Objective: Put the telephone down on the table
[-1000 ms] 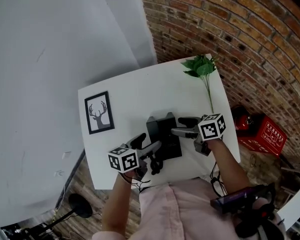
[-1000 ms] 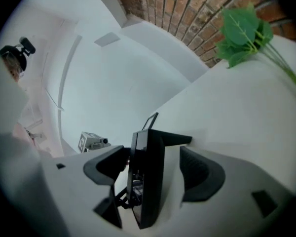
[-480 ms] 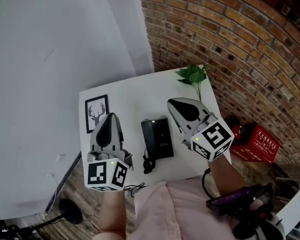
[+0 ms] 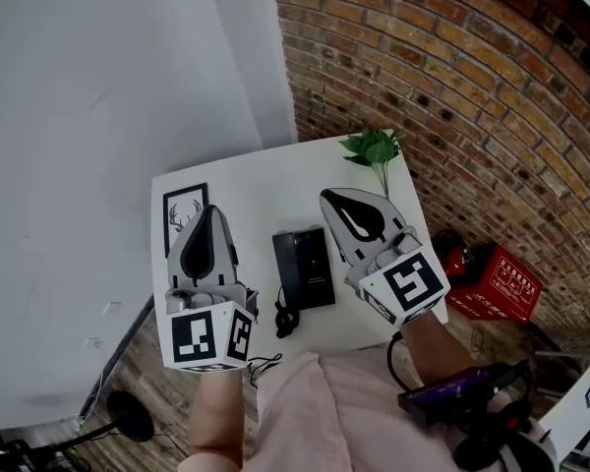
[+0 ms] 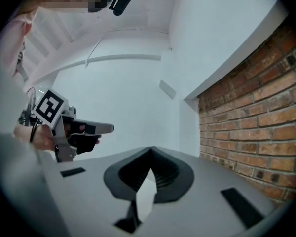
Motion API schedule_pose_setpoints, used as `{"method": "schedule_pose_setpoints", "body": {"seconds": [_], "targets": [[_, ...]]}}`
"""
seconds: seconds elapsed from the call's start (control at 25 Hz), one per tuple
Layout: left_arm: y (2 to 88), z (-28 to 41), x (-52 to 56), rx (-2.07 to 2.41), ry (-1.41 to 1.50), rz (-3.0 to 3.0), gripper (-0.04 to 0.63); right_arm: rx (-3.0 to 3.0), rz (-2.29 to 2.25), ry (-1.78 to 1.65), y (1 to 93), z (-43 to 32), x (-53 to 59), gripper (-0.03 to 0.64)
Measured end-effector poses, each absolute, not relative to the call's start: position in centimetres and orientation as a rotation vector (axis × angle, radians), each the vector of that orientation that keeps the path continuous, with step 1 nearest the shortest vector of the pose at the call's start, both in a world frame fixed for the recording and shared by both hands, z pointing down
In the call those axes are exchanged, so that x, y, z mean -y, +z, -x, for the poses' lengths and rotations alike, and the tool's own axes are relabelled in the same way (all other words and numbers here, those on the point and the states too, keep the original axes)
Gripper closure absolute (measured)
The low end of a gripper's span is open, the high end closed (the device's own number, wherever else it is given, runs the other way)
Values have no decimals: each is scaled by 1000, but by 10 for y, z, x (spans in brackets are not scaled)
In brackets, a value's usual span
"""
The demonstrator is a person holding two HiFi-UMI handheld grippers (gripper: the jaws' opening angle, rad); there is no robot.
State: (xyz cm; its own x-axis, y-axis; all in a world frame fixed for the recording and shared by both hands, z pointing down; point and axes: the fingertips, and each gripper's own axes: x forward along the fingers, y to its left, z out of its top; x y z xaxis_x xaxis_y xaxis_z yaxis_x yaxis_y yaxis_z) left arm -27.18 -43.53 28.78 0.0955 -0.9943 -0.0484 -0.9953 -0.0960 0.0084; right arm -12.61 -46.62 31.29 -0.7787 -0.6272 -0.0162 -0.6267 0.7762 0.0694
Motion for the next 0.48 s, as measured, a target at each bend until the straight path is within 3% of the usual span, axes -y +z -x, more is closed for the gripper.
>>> {"method": "schedule_pose_setpoints", "body": {"seconds": [0.48], "targets": [[291,255,430,-2012,-15,2308,595,2946,-1071,-137,311,124,467,614]]}}
